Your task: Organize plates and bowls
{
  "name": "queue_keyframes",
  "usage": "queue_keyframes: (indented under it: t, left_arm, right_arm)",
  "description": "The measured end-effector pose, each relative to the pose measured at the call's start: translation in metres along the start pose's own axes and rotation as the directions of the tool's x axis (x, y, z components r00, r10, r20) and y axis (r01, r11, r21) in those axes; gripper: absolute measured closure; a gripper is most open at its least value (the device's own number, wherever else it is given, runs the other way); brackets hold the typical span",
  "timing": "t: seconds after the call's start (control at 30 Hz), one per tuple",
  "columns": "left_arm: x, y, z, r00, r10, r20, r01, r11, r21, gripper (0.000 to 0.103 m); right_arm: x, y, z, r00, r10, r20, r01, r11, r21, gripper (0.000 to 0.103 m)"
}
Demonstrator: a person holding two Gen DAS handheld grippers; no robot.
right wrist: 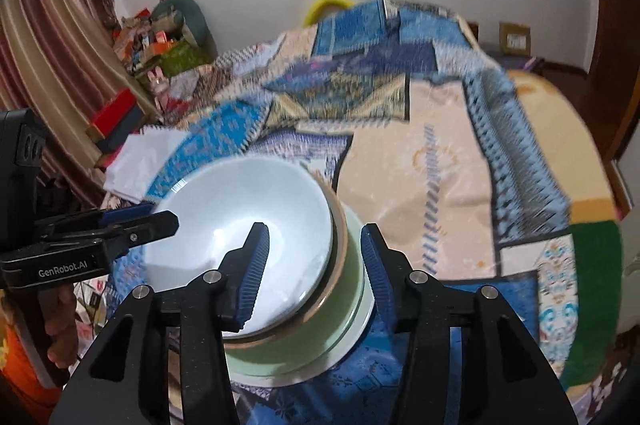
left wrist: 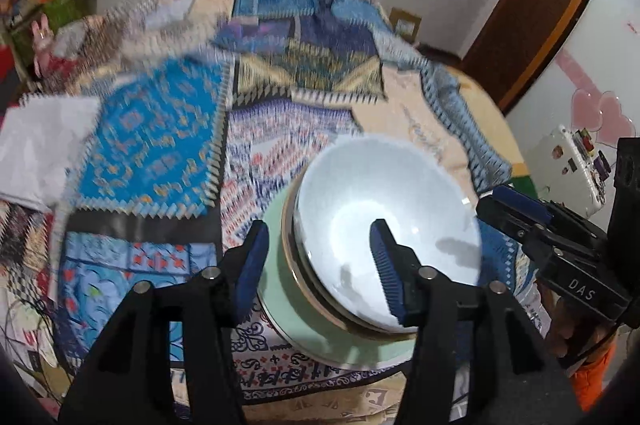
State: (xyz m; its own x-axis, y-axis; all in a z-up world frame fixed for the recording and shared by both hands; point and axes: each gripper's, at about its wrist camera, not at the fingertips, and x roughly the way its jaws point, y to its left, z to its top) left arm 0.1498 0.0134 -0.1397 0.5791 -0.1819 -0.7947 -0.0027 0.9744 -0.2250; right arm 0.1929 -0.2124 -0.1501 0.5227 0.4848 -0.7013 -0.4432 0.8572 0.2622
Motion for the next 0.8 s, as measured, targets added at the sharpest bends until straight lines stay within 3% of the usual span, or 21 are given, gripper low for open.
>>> queue_keyframes:
  t: [0.2, 0.33, 0.57, 0.63, 0.8]
  left_arm:
    - [-0.061, -0.016, 0.008, 0.984, -0.001, 0.177, -0.007, 0.999, 0.044, 0.042]
    - [-0.101, -0.027, 0.009, 0.955, 0.000, 0.297, -0.020, 0.998, 0.062, 0.037]
    - [-0.160, -0.041, -0.001, 0.884, 0.003, 0.467, -0.051, 0.995, 0.089, 0.014]
    - [-0.173, -0.045, -0.006, 0.863, 0.008, 0.506, -0.065, 0.993, 0.096, 0.013]
    - [-0.191, -0.048, -0.013, 0.831, 0.004, 0.557, -0.068, 0.993, 0.093, 0.004]
  right_arm:
    - [-0.049, 0.017, 0.013, 0.991, 0.001, 0.134, 0.004, 0.999, -0.036, 0.051]
    - [-0.083, 0.034, 0.019, 0.972, 0.005, 0.233, 0.014, 0.997, -0.078, 0.049]
    - [-0.131, 0.060, 0.020, 0.926, 0.023, 0.377, 0.032, 0.990, -0.139, 0.034]
    - [-0.140, 0.063, 0.019, 0.916, 0.029, 0.399, 0.033, 0.989, -0.147, 0.031]
    - [-0.150, 0.069, 0.018, 0.897, 0.037, 0.441, 0.034, 0.988, -0.152, 0.022]
